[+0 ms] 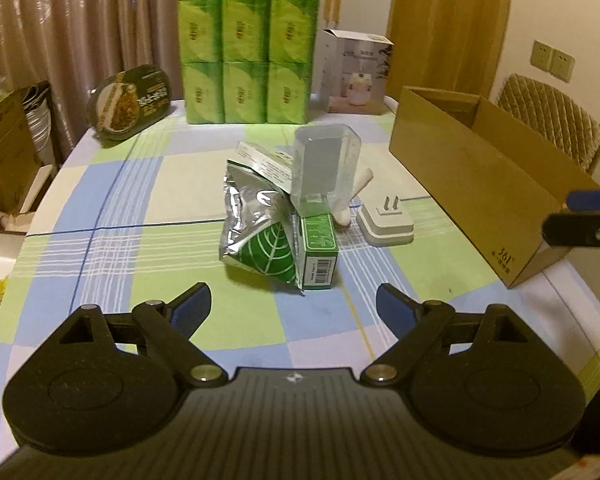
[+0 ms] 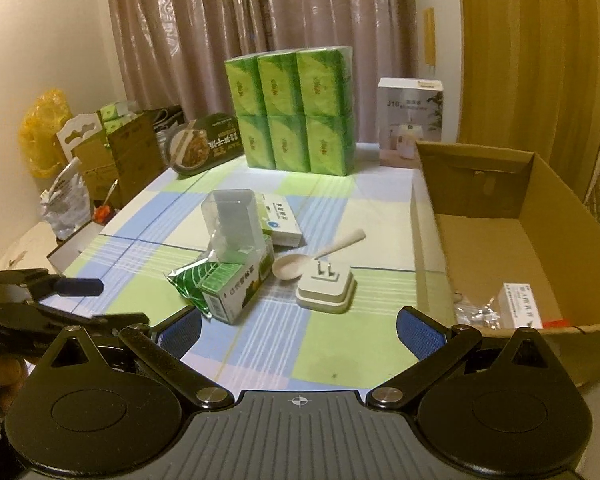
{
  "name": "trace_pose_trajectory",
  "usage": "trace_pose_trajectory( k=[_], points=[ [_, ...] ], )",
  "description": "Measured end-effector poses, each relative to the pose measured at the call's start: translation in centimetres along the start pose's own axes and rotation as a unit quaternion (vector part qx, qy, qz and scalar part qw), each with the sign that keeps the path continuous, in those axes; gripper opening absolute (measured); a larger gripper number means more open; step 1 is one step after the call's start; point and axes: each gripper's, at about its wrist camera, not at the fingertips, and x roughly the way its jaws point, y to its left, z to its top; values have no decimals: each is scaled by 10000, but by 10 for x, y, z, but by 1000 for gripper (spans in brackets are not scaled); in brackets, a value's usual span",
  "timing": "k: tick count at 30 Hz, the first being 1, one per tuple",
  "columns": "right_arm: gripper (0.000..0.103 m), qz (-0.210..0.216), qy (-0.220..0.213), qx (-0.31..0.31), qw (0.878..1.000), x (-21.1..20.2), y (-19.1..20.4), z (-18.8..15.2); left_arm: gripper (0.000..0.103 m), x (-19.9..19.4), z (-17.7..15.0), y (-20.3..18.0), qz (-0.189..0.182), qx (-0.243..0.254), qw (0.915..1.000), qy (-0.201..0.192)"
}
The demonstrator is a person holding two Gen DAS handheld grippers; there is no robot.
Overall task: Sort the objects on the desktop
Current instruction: 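Bring both tools back over the table toward the remaining items, then grasp the green medicine box with the left tool while the right tool grasps the white plug adapter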
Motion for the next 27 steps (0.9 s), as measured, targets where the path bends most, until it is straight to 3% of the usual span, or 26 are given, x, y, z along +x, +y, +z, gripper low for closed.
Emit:
trace_pose_trajectory(
  k=[16, 21, 27],
  points=[
    [101, -20, 121, 139, 9998, 62, 3, 11, 78, 47, 0, 5, -172, 256, 9995, 17],
    [101, -66, 322, 334, 9989, 88, -9, 10, 67, 65, 2, -4, -279, 492, 9984, -37],
    [101, -154, 484, 422, 9978, 115, -20, 7, 67, 88, 4, -13, -329, 643, 9974, -40]
  ],
)
